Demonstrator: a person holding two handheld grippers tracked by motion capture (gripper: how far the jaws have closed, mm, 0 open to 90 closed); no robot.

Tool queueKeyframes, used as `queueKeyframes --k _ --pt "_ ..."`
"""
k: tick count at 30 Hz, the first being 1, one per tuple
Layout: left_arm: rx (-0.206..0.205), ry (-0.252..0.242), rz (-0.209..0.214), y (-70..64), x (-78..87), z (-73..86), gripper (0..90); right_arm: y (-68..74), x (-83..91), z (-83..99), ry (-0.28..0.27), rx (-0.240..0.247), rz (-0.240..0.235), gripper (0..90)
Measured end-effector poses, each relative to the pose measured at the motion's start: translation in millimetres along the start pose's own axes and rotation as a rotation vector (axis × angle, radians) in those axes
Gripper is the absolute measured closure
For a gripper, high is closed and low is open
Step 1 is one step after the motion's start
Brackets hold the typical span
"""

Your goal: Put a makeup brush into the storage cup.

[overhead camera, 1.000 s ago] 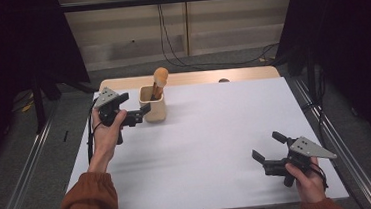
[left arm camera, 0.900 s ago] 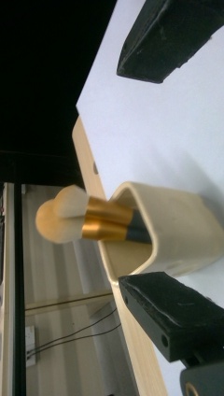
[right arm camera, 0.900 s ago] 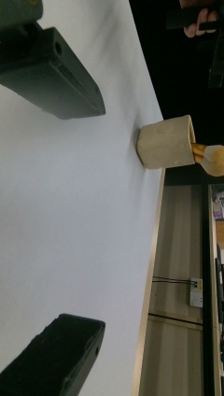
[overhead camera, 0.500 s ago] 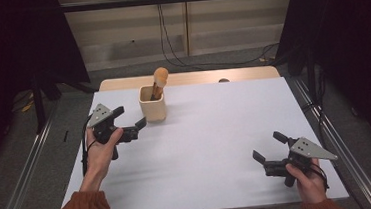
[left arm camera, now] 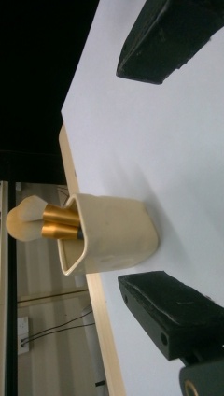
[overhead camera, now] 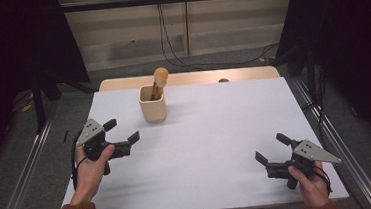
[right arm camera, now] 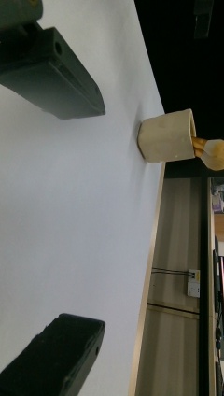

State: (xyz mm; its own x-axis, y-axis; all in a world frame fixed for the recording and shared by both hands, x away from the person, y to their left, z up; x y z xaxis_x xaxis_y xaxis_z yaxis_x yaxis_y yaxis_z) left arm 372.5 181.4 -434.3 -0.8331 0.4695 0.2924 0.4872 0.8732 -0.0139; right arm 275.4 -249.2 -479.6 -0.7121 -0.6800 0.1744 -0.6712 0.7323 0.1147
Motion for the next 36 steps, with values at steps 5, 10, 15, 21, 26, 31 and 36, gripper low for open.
queueKeyframes --k 5,10,15,21,26,31,36 --pt "0.005 -0.003 -0.005 -0.9 11.6 11.0 2.6 0.8 0.0 -0.1 0.0 -0.001 0.003 0.2" --pt "0.012 0.015 -0.023 0.4 19.7 26.9 2.7 0.7 -1.6 0.3 0.003 0.004 0.005 0.3" --pt "0.013 0.019 -0.029 -2.7 27.9 33.7 2.7 0.5 -1.7 0.2 0.002 0.003 0.007 0.3" --pt "0.03 0.012 -0.036 -4.7 36.9 42.2 3.5 0.3 0.0 -1.6 -0.006 0.014 0.013 0.6" --pt "0.029 -0.001 -0.035 -12.2 48.2 43.5 3.5 0.6 0.9 -1.5 -0.006 0.011 0.014 0.6" --pt "0.013 -0.001 -0.031 -16.1 54.5 46.2 3.4 -0.2 0.2 -1.5 -0.005 0.014 0.016 0.6" --pt "0.022 0.014 -0.052 -10.9 58.3 55.3 2.8 1.1 -0.7 -0.6 0.0 0.016 0.007 0.6"
Point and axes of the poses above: each handheld gripper's, and its own axes: x roughly backward along the jaws, z roughly out of its underside, y roughly to its left, the point moved 8 cm from there along -x, roughly forward along the jaws, and after that the axes turned 14 degrees about -z, right-handed, at the moved point
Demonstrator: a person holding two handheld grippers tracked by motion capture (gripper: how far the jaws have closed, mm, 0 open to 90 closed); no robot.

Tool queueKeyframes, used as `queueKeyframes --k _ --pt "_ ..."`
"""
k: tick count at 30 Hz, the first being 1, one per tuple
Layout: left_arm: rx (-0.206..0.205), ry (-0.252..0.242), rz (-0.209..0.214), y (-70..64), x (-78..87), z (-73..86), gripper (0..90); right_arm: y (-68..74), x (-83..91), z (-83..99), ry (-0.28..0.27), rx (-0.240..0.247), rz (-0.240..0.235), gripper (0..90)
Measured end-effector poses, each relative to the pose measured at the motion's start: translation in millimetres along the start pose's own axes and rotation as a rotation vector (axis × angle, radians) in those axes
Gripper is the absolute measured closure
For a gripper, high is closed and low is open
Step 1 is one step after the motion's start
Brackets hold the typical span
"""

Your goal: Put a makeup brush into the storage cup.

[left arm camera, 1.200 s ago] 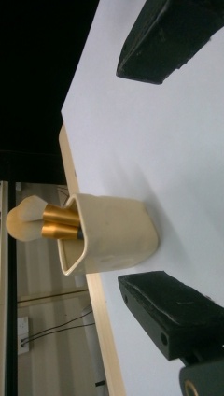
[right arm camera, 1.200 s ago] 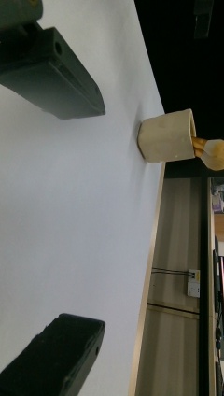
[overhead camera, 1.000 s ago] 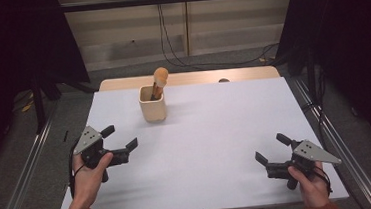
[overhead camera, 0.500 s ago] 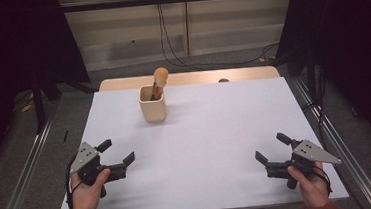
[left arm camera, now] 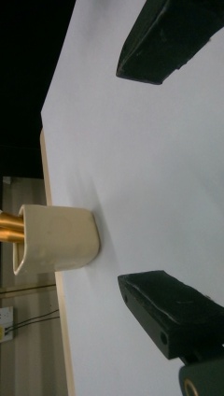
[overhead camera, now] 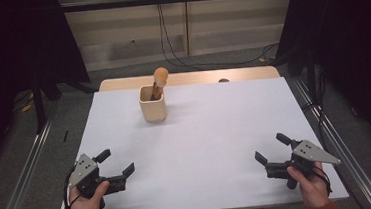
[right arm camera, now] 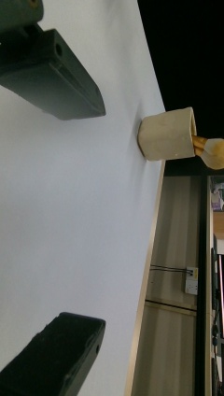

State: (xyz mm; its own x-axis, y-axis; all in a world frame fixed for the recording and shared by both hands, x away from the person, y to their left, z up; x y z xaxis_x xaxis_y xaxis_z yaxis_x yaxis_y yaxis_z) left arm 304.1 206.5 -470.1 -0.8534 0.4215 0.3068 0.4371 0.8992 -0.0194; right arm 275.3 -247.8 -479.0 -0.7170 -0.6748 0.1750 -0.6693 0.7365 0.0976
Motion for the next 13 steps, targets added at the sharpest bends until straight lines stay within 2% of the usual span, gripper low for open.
queueKeyframes --k 4,6,9,13 --pt "0.007 0.006 -0.002 2.7 3.1 5.4 2.7 0.0 0.6 -0.2 -0.004 -0.006 -0.006 0.6" --pt "-0.003 -0.023 -0.019 3.1 5.4 4.1 3.3 -1.3 -0.1 0.5 -0.001 -0.011 -0.003 0.6" --pt "0.008 -0.013 -0.024 4.3 4.8 5.8 4.1 -0.8 -1.7 0.3 0.001 -0.008 -0.009 0.6" --pt "0.001 0.003 -0.018 3.5 4.1 9.4 4.1 -1.0 -4.0 0.4 0.0 -0.015 -0.016 0.6"
Point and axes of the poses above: each handheld gripper's, and its own axes: x roughly backward along the jaws, z roughly out of its underside, y roughly to its left, the point moved 8 cm from there along -x, roughly forward along the jaws, and after that the axes turned 14 degrees about -z, right-handed, at the moved point
